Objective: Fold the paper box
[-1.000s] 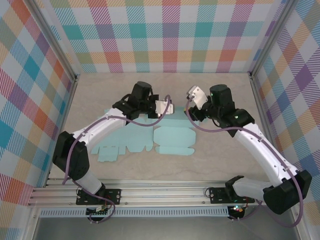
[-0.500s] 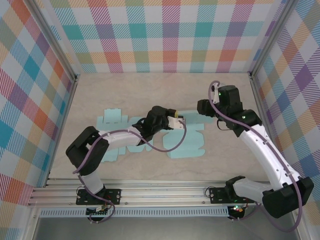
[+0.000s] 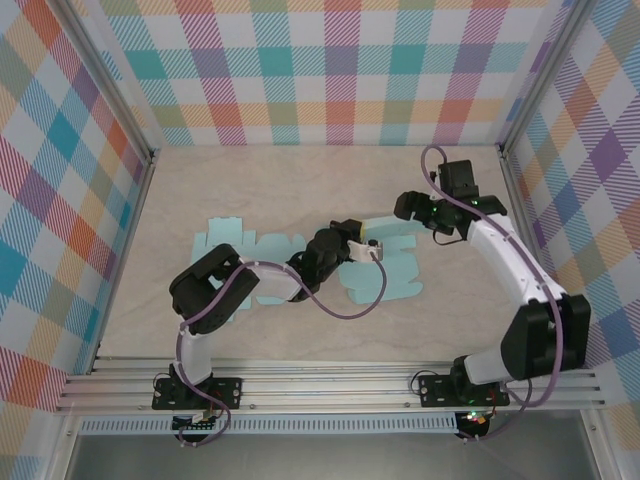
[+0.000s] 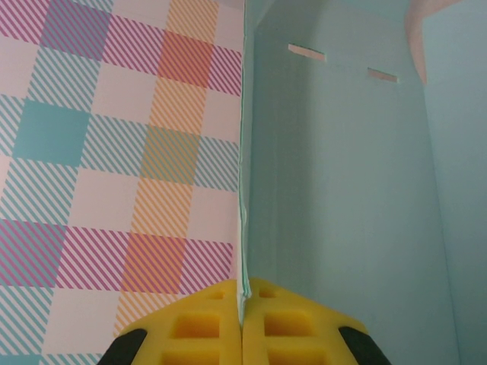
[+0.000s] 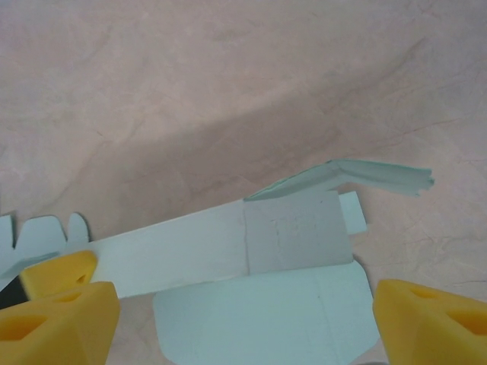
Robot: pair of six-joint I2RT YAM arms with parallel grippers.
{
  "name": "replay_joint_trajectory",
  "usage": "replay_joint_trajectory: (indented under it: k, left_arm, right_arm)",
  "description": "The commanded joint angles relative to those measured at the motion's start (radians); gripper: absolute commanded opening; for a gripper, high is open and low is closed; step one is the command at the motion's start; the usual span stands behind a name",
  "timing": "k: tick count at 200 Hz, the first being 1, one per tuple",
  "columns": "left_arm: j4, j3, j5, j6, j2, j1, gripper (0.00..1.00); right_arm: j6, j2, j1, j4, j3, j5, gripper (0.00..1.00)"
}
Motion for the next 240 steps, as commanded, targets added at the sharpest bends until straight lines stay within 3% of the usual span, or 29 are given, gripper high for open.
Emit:
replay_joint_trajectory:
  k: [1, 75, 122, 173, 219, 231, 240]
  left_arm:
    - [0.087, 0.005, -0.013, 0.012, 0.01, -0.012, 0.0]
    - [0.092, 0.012, -0.027, 0.042, 0.036, -0.011, 0.0]
    - [0.121, 0.034, -0.064, 0.046, 0.073, -0.014, 0.0]
    - [0.204, 0.062, -0.084, 0.108, 0.137, -0.017, 0.0]
    - [0.221, 0.057, -0.089, 0.113, 0.143, -0.018, 0.0]
    - [0.217, 0.054, -0.088, 0.108, 0.139, -0.019, 0.0]
    - [0.212, 0.05, -0.087, 0.105, 0.134, -0.018, 0.0]
  right_arm:
    - [0.005, 0.051, -0.003, 0.035, 0.027, -0.076, 0.87]
    - [0.043, 0.156, -0.002, 0.125, 0.03, -0.192, 0.85]
    - [0.132, 0.134, -0.002, 0.234, -0.059, -0.279, 0.8]
    - [0.237, 0.115, -0.002, 0.379, -0.164, -0.317, 0.68]
    - [0.279, 0.084, -0.002, 0.495, -0.23, -0.351, 0.36]
    - [0.27, 0.066, -0.005, 0.495, -0.238, -0.354, 0.36]
    - [0.258, 0.052, -0.012, 0.471, -0.238, -0.356, 0.43]
